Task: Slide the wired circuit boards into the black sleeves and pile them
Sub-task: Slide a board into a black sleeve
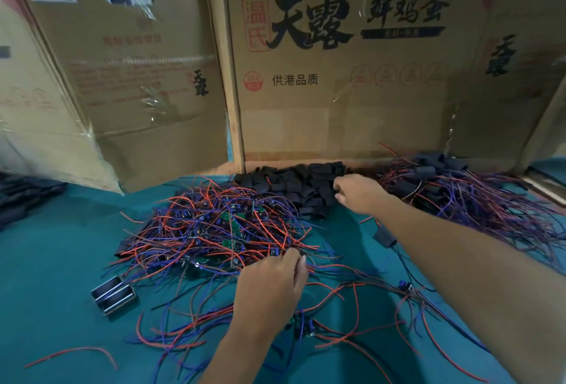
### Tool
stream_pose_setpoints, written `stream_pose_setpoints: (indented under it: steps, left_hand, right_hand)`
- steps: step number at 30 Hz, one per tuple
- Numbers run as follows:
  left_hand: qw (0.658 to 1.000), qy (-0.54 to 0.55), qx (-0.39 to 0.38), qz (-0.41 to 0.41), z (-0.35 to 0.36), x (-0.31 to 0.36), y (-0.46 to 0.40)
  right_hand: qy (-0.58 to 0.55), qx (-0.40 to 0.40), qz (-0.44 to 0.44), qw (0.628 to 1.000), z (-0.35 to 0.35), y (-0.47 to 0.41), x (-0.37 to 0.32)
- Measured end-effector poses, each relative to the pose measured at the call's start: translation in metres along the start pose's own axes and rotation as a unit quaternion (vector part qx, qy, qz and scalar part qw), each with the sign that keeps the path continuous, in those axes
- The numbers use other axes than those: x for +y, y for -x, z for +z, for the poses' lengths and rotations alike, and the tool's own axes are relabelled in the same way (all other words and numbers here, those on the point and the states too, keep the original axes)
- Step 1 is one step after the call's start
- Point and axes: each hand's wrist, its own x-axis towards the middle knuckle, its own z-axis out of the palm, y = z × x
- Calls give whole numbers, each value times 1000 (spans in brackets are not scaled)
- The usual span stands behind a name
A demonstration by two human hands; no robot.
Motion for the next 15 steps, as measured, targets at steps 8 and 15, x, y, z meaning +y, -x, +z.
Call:
stream_pose_setpoints:
  steps: [8, 15]
  left_hand:
    - [1000, 6, -1, -17, 3, -4, 1]
    - [999, 40, 20, -22, 3, -1, 1]
  right_hand:
    - [-40, -74, 53, 995, 29, -2, -38]
    - [-92, -27, 103, 990, 5, 31, -36]
